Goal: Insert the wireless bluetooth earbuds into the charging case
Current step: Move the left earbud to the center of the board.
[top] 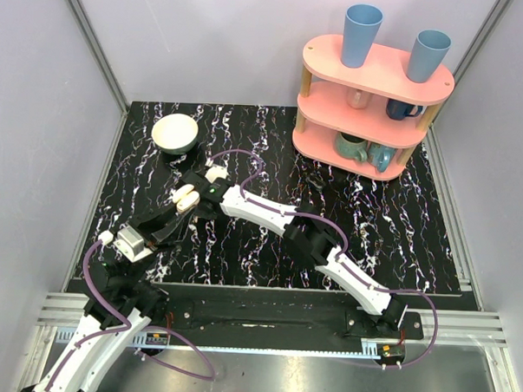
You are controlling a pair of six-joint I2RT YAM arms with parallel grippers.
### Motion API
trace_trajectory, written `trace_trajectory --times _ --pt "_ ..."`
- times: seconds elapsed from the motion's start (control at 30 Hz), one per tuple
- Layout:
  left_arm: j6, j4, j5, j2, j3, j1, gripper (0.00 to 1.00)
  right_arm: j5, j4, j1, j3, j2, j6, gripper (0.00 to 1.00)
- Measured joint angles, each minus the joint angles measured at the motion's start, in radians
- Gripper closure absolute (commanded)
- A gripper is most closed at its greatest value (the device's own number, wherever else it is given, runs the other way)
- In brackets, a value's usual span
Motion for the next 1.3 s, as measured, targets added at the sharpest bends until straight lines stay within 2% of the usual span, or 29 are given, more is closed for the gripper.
trace_trajectory --times 0.43,0.57,0.83,1.3 --pt "-0.002 0.000 0.001 0.000 0.000 0.001 1.00 0.000 0.000 0.000 0.000 0.002 -0.004 0.72" --pt "-0.002 0.000 0.001 0.000 0.000 0.003 1.00 0.001 0.000 0.000 -0.001 0.002 -0.016 0.81" --pt "-0.002 0.000 0.001 0.000 0.000 0.005 1.00 0.006 0.024 0.000 -0.011 0.000 -0.063 0.83" --pt "-0.002 0.000 0.001 0.000 0.000 0.011 1.00 0.066 0.177 0.000 -0.327 -0.171 -0.233 0.85"
